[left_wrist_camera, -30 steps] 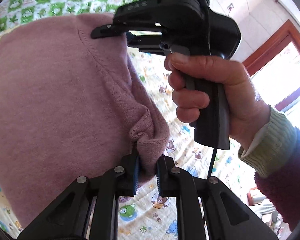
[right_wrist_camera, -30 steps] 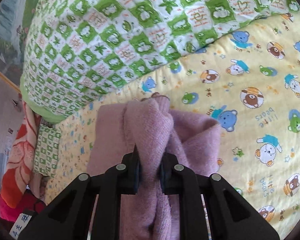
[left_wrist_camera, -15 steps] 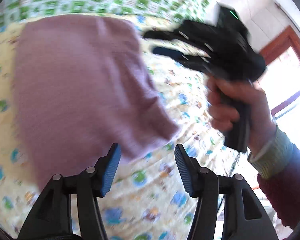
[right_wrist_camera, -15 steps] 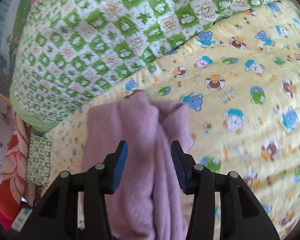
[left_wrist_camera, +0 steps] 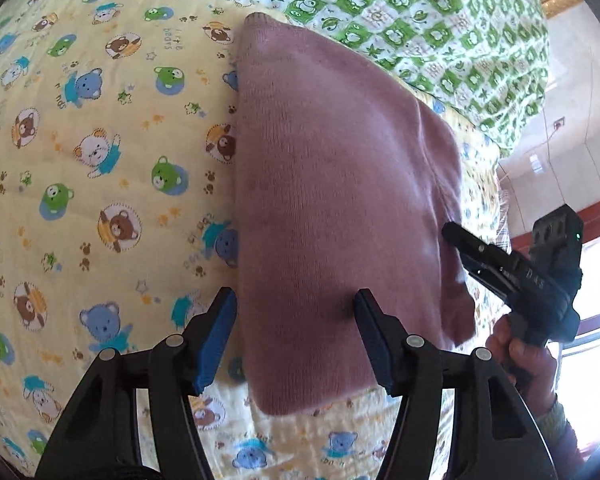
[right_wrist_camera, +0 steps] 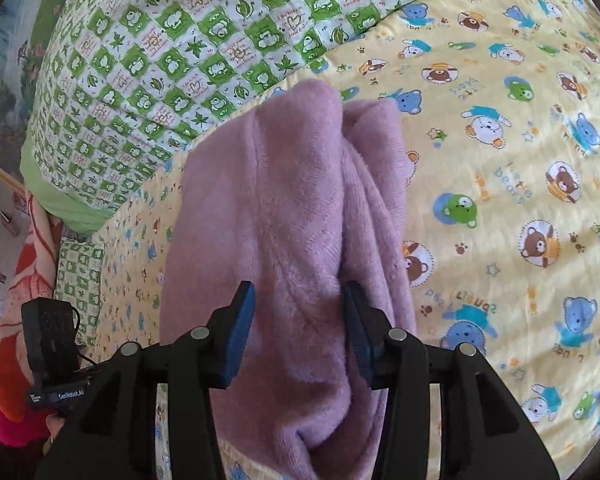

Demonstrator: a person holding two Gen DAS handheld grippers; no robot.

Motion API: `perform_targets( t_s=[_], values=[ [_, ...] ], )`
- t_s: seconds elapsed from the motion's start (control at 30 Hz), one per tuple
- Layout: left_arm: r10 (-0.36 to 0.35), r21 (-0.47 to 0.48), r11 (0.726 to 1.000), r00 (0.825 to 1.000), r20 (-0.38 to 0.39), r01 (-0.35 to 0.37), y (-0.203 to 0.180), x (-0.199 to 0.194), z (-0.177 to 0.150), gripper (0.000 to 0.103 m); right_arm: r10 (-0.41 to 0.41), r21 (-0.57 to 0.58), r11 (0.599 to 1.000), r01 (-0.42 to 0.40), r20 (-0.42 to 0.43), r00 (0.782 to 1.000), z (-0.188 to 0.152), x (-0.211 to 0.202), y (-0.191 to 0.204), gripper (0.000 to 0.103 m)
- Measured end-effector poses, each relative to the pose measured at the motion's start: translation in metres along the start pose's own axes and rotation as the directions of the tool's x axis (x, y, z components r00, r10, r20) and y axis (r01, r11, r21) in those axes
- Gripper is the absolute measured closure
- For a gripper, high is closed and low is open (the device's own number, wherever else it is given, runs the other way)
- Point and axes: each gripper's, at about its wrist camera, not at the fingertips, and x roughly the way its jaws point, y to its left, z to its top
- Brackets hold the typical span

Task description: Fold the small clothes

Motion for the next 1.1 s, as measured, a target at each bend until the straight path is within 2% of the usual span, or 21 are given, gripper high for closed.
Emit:
perform_targets(
  t_s=[0.03,0.07,0.1,0.17,0.27,0.33,0.47,0.57,0.67,0.8,0.87,0.9,0.93,1.1],
  values=[
    [0.004,0.0,1.0,1.0,-0.004,-0.004,-0.002,0.004,0.003,0.04,-0.003,-0.012,1.0,0.003,-0.002,1.0,0.001,0.001,0.003,0.063],
    [0.016,0.004,1.0,1.0,-0.014,-0.016,-0.005,0.008,0.007,0.04,-0.006,-0.03,1.0,0.006,-0.009,1.0,0.001,0.004,0.007,0.074],
    [0.019,0.01,1.0,1.0,-0.018,-0.019,-0.004,0.009,0.01,0.04,-0.019,-0.047,0.999,0.018,-0.021,1.0,0.0,0.006,0.01,0.094],
    [0.018,0.037,0.999,1.0,-0.001,-0.018,-0.01,0.003,0.013,0.038,-0.027,-0.059,0.998,0.026,-0.017,0.999,0.004,0.0,0.016,0.094],
    [0.029,0.067,0.997,1.0,0.008,-0.029,-0.016,-0.005,0.007,0.032,0.06,-0.06,0.997,-0.055,0.1,0.993,0.015,-0.047,0.027,0.095],
    [0.027,0.062,0.998,1.0,-0.011,-0.026,-0.018,0.004,0.007,0.032,0.036,-0.08,0.997,-0.025,0.136,0.99,0.018,-0.067,0.027,0.095],
    [0.048,0.062,0.997,0.998,-0.037,-0.046,-0.018,0.02,0.003,0.03,-0.042,-0.021,0.999,0.044,0.061,0.997,0.01,-0.043,-0.011,0.095],
    [0.056,0.056,0.997,0.997,-0.054,-0.053,-0.013,0.03,0.001,0.03,-0.052,0.025,0.998,0.051,0.021,0.998,-0.003,-0.016,-0.036,0.094],
    [0.045,0.045,0.998,0.997,-0.061,-0.042,-0.012,0.031,0.003,0.03,-0.047,0.069,0.997,0.044,0.036,0.998,-0.008,-0.007,-0.046,0.092],
    [0.051,0.064,0.997,0.998,-0.032,-0.049,-0.014,0.021,0.011,0.03,-0.041,0.097,0.995,0.036,0.05,0.998,-0.007,-0.015,-0.039,0.081],
    [0.046,0.041,0.998,0.999,-0.026,-0.045,-0.012,0.023,0.022,0.029,-0.066,0.064,0.996,0.062,0.071,0.995,-0.003,-0.022,-0.029,0.063],
    [0.043,0.026,0.999,0.999,-0.027,-0.042,-0.01,0.024,0.027,0.029,-0.085,0.051,0.995,0.081,0.082,0.993,-0.001,-0.024,-0.025,0.042],
    [0.038,0.009,0.999,0.999,-0.029,-0.038,-0.008,0.025,0.031,0.029,-0.103,0.039,0.994,0.1,0.095,0.99,0.003,-0.025,-0.021,0.032],
    [0.021,-0.029,0.999,0.999,-0.034,-0.022,0.001,0.031,0.046,0.027,-0.056,0.056,0.997,0.051,0.089,0.994,0.017,-0.013,-0.029,0.031]
  ],
)
